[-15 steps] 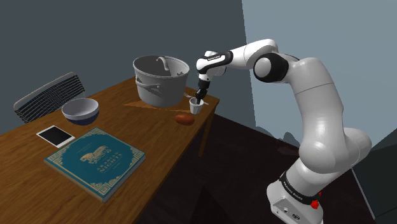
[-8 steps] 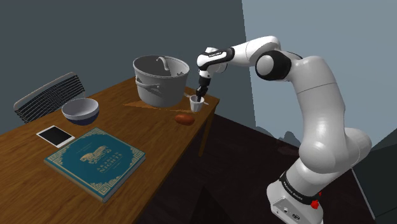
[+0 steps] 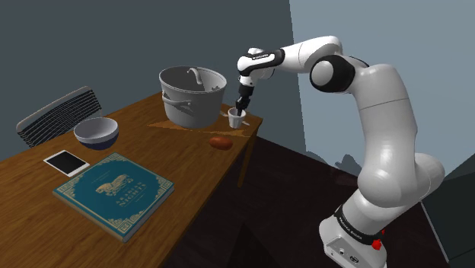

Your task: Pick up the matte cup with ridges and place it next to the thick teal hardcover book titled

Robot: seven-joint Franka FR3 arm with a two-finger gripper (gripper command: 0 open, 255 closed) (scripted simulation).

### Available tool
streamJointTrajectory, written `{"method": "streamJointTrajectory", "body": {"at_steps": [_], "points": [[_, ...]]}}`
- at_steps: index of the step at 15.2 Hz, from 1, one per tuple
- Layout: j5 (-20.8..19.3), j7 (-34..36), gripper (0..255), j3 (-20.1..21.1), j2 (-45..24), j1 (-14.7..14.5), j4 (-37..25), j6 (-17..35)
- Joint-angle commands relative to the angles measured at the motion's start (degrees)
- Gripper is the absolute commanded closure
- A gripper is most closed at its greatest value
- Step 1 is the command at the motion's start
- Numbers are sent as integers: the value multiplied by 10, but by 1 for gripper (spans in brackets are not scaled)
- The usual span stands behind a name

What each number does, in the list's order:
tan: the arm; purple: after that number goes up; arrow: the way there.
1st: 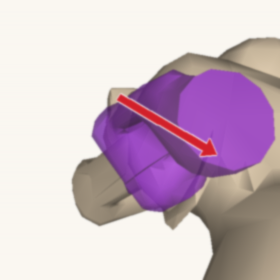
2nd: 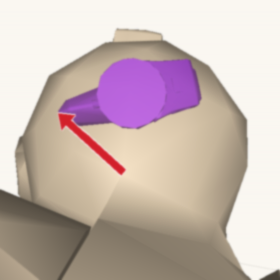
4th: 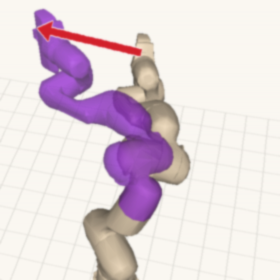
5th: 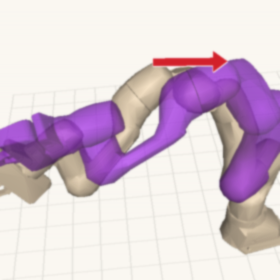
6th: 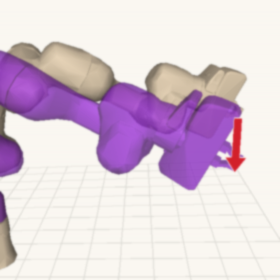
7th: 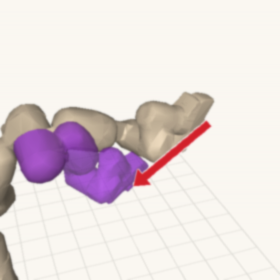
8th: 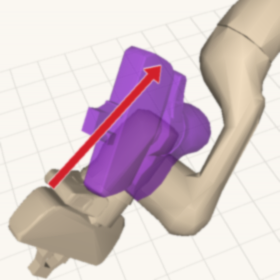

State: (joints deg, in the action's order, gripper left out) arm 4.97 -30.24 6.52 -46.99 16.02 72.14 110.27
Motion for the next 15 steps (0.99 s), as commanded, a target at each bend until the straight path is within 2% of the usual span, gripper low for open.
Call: {"method": "streamJointTrajectory", "body": {"at_steps": [1, 15], "points": [[0, 1, 255, 0, 3, 0, -12, -15], [0, 11, 255, 2, 41, 1, -56, -96]]}}
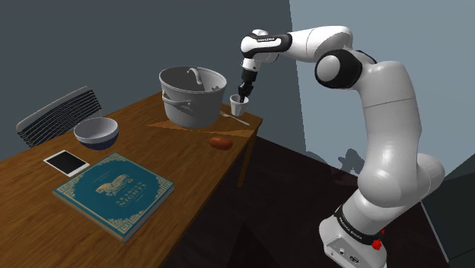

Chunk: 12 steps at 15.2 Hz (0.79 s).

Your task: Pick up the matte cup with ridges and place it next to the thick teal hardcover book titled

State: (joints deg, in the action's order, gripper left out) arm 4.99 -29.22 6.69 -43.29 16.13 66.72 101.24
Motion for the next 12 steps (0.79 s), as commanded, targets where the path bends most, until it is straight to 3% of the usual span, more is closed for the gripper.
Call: {"method": "streamJointTrajectory", "body": {"at_steps": [1, 3, 7, 12], "points": [[0, 2, 255, 0, 5, 0, -7, -12], [0, 3, 255, 1, 8, 0, -16, -24], [8, 29, 255, 11, 86, -20, 115, 34], [17, 67, 255, 26, 159, -47, 234, 88]]}}
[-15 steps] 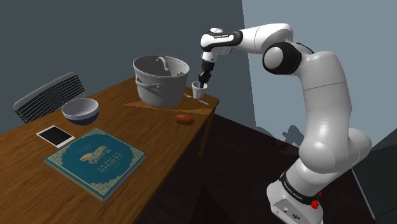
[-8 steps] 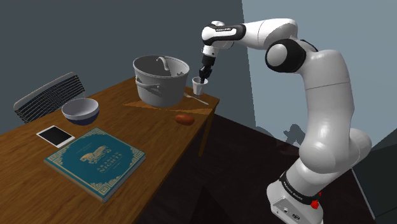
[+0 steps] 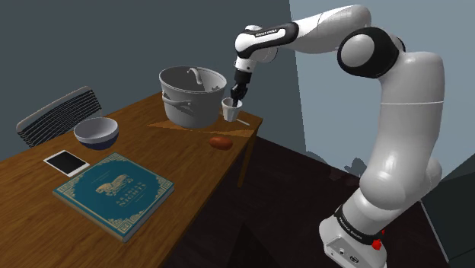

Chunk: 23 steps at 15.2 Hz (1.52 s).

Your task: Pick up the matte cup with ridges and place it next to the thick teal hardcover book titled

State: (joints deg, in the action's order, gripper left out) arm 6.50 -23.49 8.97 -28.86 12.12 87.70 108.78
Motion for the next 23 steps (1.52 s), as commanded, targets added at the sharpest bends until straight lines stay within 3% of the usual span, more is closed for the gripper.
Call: {"method": "streamJointTrajectory", "body": {"at_steps": [1, 12, 23], "points": [[4, 18, 255, 7, 27, -13, 44, 21], [26, 119, 255, 54, 127, -83, 202, 99], [39, 244, 255, 110, 170, -163, 271, 152]]}}
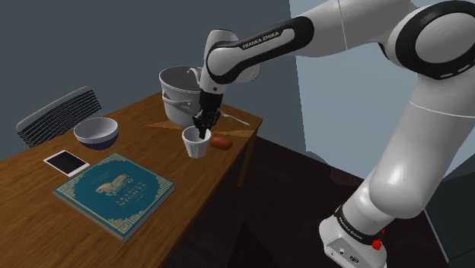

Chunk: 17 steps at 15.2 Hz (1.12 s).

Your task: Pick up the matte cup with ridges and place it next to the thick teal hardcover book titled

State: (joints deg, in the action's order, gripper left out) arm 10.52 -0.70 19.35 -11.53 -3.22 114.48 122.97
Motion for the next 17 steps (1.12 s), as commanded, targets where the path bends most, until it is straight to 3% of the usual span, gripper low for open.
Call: {"method": "streamJointTrajectory", "body": {"at_steps": [1, 17], "points": [[-1, 23, 255, 9, -2, -15, 5, 12], [-16, 17, 255, 3, -78, -24, 40, 120]]}}
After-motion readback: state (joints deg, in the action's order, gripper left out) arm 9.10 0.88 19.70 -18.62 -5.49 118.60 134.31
